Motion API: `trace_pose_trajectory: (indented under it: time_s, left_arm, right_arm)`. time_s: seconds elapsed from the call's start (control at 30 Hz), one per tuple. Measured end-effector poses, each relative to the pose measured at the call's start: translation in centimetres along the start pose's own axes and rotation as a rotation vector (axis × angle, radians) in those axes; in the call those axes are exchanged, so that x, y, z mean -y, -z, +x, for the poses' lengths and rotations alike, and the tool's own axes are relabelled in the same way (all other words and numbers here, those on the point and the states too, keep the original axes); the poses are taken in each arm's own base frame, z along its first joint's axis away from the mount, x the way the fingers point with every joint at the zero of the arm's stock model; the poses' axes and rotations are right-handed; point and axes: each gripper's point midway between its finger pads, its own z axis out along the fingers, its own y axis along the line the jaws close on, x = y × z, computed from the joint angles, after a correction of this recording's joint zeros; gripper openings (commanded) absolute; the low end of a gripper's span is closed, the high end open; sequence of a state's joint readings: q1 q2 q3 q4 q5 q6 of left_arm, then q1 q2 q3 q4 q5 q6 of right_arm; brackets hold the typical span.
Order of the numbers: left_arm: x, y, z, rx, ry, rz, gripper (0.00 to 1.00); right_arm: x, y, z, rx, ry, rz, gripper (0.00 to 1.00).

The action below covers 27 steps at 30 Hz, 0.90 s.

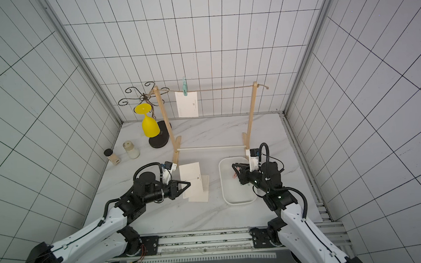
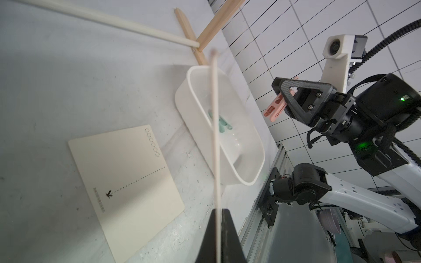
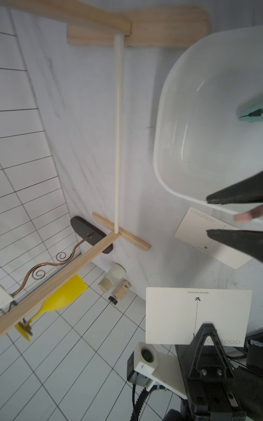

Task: Remove the postcards from the strings
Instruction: Place the clamp in the storage box.

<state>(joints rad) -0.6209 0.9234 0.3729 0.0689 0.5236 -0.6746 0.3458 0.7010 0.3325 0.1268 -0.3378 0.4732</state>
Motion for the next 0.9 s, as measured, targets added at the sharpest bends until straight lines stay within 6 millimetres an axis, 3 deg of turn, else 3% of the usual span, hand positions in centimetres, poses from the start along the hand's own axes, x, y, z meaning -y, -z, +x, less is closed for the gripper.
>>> trace_pose_trajectory:
  time_s: [0.1, 0.23, 0.3, 0.43, 0.53, 0.7, 0.9]
  left_arm:
    - [-1.4, -0.9, 1.1, -0.05, 0.048, -0.029, 0.04]
    - [-2.8, -2.2, 2.4, -0.109, 0.095, -0.046, 0.43]
    - [-3.3, -2.5, 2.7, -0.123, 0.11, -0.055, 0.5]
    - [-3.6, -2.5, 2.6, -0.117, 0.105, -0.072, 0.51]
    - [-3.6, -2.3, 2.1, -0.104, 0.081, -0.095, 0.52]
    - [-2.9, -1.3, -0.3, -0.051, 0.022, -0.133, 0.52]
    - [-2.0, 0.7, -3.9, 0.059, -0.044, -0.174, 0.51]
  right_arm:
    - [2.0, -0.3, 2.2, -0.038, -0.061, 0.069, 0.0]
    - [3.9, -0.8, 4.6, -0.095, -0.126, 0.136, 0.0]
    - [4.6, -1.1, 5.5, -0.124, -0.144, 0.164, 0.05]
    - [5.3, -1.4, 6.0, -0.139, -0.166, 0.197, 0.46]
    - [5.3, -1.3, 5.6, -0.121, -0.159, 0.203, 0.6]
    - [5.2, -0.8, 4.7, -0.08, -0.141, 0.212, 0.67]
    - [5.5, -0.5, 4.7, -0.084, -0.124, 0.237, 0.69]
